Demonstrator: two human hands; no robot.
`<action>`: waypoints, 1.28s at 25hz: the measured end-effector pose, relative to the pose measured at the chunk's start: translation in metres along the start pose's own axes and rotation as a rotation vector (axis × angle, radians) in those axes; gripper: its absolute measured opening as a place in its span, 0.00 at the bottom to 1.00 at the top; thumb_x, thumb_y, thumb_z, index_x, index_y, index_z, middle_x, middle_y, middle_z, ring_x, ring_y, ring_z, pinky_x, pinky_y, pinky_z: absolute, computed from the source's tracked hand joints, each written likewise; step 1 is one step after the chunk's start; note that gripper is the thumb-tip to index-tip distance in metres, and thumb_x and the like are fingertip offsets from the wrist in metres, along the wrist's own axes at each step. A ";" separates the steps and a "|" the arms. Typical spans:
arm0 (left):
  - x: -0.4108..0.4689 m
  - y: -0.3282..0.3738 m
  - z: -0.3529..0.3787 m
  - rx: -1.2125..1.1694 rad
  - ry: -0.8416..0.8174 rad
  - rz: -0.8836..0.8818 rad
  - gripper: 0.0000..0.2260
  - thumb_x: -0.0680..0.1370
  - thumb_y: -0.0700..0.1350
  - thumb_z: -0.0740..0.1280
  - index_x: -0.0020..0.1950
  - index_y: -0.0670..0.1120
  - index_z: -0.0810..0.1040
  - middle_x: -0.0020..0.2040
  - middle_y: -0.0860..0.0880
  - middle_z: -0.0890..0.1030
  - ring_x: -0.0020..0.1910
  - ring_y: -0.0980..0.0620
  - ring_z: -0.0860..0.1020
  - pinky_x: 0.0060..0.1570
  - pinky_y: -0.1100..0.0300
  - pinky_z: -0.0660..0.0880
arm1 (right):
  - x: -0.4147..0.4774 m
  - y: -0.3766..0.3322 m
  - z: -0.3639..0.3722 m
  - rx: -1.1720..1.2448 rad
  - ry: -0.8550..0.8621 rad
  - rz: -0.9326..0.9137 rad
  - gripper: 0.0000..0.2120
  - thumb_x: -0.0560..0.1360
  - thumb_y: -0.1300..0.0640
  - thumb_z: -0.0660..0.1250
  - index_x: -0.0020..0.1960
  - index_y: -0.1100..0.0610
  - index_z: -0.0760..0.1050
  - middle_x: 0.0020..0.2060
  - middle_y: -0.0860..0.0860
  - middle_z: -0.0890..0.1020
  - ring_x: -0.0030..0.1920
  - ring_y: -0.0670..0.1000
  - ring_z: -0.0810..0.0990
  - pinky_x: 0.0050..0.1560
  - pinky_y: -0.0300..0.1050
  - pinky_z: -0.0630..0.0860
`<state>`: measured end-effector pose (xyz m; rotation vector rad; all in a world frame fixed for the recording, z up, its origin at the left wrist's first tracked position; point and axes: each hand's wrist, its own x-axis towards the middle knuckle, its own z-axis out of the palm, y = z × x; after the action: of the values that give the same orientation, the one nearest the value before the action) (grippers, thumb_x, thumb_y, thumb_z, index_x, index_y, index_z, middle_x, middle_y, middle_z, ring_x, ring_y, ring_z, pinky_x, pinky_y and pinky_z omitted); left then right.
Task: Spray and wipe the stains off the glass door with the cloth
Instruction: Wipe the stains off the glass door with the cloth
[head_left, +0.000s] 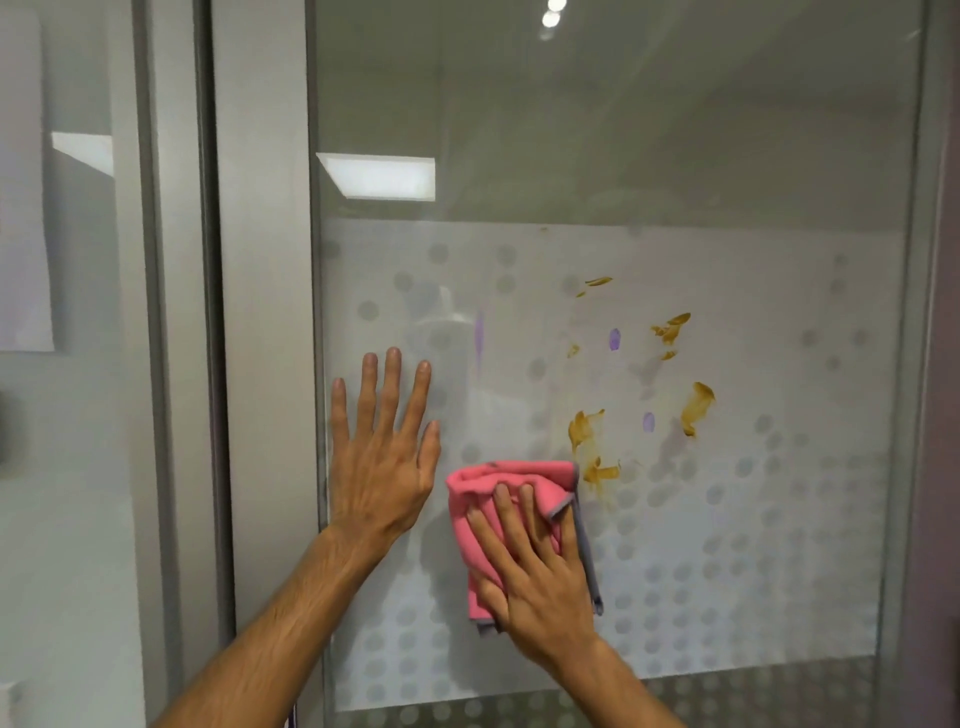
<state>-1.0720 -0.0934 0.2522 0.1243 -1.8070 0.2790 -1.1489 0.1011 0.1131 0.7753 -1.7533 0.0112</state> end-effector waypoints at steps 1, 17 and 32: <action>0.001 0.001 -0.001 0.001 0.004 0.001 0.29 0.83 0.54 0.55 0.83 0.47 0.51 0.83 0.42 0.50 0.82 0.41 0.49 0.78 0.35 0.51 | 0.010 0.003 -0.004 0.011 0.004 0.020 0.30 0.84 0.43 0.51 0.84 0.50 0.54 0.83 0.55 0.55 0.84 0.58 0.50 0.82 0.63 0.39; 0.020 0.009 -0.004 -0.017 0.085 -0.052 0.27 0.82 0.52 0.58 0.79 0.42 0.62 0.81 0.39 0.60 0.81 0.40 0.57 0.79 0.39 0.53 | 0.202 0.075 -0.062 0.067 0.272 0.338 0.29 0.86 0.50 0.53 0.83 0.61 0.55 0.83 0.56 0.57 0.83 0.57 0.53 0.81 0.67 0.48; 0.044 0.004 -0.015 -0.015 0.088 -0.026 0.29 0.80 0.55 0.59 0.80 0.48 0.62 0.79 0.40 0.64 0.79 0.41 0.61 0.76 0.40 0.59 | 0.196 0.063 -0.059 0.060 0.218 0.163 0.33 0.84 0.41 0.53 0.84 0.53 0.50 0.84 0.53 0.54 0.84 0.57 0.51 0.79 0.72 0.44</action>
<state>-1.0696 -0.0828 0.2980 0.1227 -1.7192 0.2486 -1.1534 0.0774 0.3261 0.6466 -1.6095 0.2499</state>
